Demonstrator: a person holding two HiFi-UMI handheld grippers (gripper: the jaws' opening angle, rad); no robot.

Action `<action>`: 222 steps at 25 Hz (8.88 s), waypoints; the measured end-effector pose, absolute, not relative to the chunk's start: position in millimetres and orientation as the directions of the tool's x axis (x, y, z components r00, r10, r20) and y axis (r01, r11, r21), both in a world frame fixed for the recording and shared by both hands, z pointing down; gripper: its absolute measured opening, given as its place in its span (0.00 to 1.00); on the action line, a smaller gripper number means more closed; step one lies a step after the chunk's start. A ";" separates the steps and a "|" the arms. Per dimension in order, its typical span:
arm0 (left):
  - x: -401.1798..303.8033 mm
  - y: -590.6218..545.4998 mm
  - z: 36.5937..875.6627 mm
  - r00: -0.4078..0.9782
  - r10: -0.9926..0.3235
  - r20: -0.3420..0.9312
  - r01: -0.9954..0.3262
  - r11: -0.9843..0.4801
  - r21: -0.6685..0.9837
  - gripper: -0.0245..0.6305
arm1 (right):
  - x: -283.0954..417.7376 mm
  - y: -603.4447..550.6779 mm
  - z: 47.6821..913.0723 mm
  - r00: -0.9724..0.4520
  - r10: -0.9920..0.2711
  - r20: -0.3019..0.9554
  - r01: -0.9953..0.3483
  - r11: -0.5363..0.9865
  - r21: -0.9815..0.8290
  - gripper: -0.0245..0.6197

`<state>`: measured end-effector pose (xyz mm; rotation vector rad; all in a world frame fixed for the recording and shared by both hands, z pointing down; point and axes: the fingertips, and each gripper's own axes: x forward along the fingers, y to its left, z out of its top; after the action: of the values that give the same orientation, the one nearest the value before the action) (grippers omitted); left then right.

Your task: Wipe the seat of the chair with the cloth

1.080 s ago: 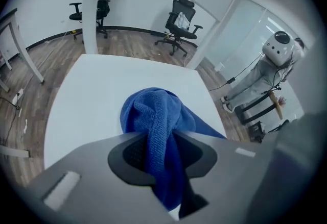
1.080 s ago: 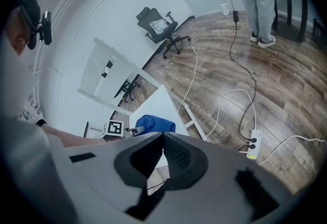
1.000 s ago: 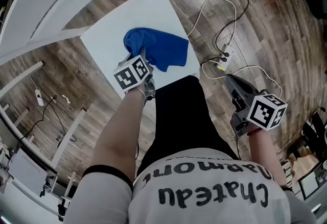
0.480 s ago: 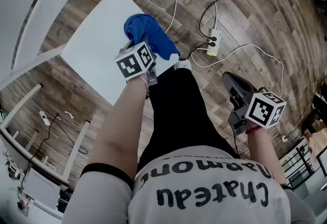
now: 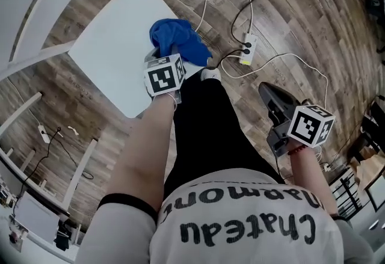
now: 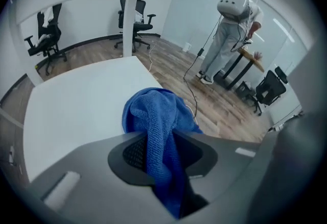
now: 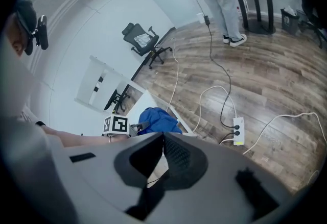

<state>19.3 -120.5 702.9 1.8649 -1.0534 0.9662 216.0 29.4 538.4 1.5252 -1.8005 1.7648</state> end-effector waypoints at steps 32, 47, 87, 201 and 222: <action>-89.5 -56.2 717.2 0.258 -0.185 0.948 -0.951 -0.223 0.215 0.20 | 166.6 -11.8 533.9 -0.558 -0.407 0.723 -0.778 -0.048 -0.627 0.06; 86.6 -66.1 715.0 0.503 -0.035 0.864 -0.708 -0.590 0.388 0.20 | 238.5 28.9 540.6 -0.435 -0.494 0.753 -0.761 -0.245 -0.601 0.06; -155.3 3.5 717.9 0.214 -0.202 0.956 -0.952 -0.262 0.157 0.21 | 103.8 -31.5 560.7 -0.628 -0.334 0.703 -0.727 -0.070 -0.683 0.06; -177.2 149.5 197.4 0.495 -0.867 0.063 -0.793 -0.420 0.442 0.21 | 9.1 86.4 214.2 -0.714 -0.592 0.374 -0.686 0.697 -0.208 0.06; -178.4 147.2 203.6 0.496 -0.865 0.076 -0.791 -0.415 0.450 0.21 | 13.4 88.9 223.2 -0.703 -0.587 0.401 -0.696 0.685 -0.217 0.06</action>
<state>-178.4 147.2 203.6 2.3152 -1.3686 -0.2334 13.4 88.9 223.2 1.0168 -2.5987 0.5139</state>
